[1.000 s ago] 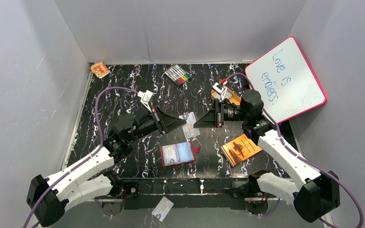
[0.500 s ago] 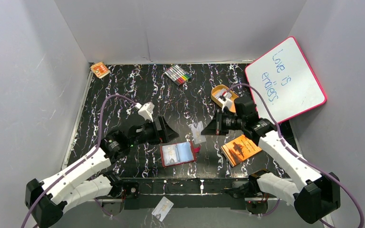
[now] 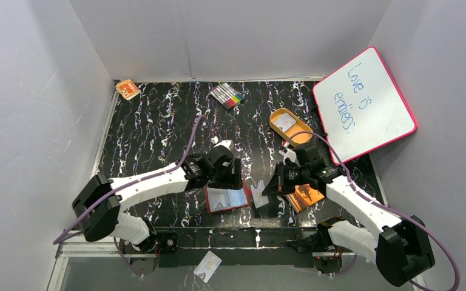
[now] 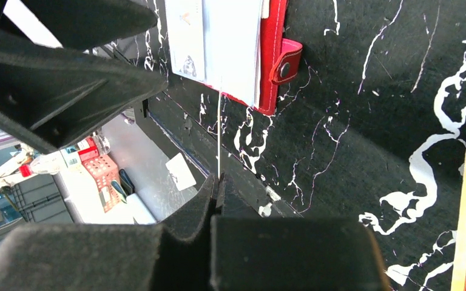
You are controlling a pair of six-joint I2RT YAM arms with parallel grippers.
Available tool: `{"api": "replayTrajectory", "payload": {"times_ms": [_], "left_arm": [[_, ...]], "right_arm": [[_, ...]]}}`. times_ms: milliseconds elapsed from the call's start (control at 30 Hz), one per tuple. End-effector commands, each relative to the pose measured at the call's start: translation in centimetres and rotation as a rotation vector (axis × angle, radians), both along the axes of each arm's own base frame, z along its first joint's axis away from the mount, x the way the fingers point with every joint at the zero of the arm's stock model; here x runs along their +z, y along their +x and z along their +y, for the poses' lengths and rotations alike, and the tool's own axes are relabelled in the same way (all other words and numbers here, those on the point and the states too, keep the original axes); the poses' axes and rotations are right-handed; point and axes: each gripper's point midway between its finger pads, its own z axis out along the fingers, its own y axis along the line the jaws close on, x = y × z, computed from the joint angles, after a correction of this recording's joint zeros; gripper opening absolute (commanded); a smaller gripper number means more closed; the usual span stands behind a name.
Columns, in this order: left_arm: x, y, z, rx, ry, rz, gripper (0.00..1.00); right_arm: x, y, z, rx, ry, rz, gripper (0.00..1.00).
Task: Put the credit cards into the card holder
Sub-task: Insert the credit card into the card holder.
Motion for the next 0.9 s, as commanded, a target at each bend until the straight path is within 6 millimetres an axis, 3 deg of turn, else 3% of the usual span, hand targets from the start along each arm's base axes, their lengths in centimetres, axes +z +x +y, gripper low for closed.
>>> {"api": "replayTrajectory", "payload": {"times_ms": [0,267,633,867], "left_arm": [[0.0,1.5,-1.2,-0.015,0.058,-0.048,0.66],[-3.9,1.8,-1.7,-0.034,0.190,-0.010,0.62],[-7.7,1.1,0.2,-0.043,0.374,0.008,0.65],[-8.9,0.2,1.6,-0.033,0.413,0.026,0.50]], "right_arm": [[0.4,-0.2,0.0,0.017,0.028,-0.047,0.00],[-0.5,-1.3,-0.6,0.013,0.015,-0.030,0.00],[-0.5,-1.2,-1.1,-0.022,-0.004,-0.046,0.00],[-0.7,-1.6,-1.0,-0.012,0.005,-0.025,0.00]]}}
